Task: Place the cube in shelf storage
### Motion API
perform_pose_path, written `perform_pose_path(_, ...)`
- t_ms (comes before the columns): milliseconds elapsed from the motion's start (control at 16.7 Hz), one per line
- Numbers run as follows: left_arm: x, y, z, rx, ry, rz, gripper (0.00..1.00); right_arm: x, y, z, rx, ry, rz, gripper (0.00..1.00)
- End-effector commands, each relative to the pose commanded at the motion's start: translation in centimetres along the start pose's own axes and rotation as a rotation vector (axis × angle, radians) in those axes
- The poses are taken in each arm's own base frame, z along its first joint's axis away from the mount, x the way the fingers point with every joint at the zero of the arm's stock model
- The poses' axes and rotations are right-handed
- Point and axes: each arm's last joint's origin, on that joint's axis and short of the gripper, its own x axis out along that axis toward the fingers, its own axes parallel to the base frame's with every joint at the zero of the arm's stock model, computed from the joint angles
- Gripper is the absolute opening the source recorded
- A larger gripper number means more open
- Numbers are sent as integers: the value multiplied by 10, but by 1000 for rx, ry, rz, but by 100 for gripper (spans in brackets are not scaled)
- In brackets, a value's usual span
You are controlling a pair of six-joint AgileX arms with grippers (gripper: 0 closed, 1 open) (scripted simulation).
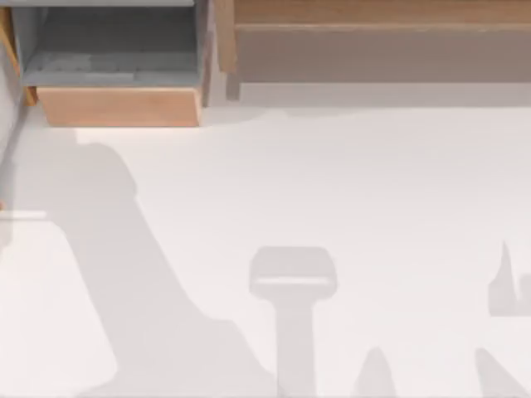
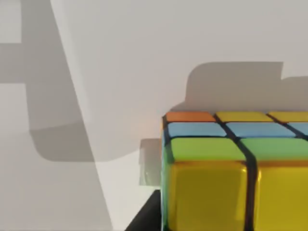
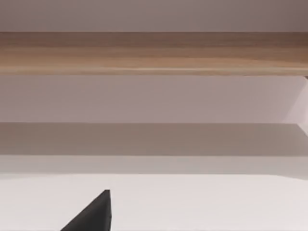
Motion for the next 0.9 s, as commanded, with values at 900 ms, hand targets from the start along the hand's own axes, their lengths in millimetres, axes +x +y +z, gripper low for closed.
perform_pose_path(900,-174,47,-69,-31,-185,233,0,0,0,0,0,0,0,100)
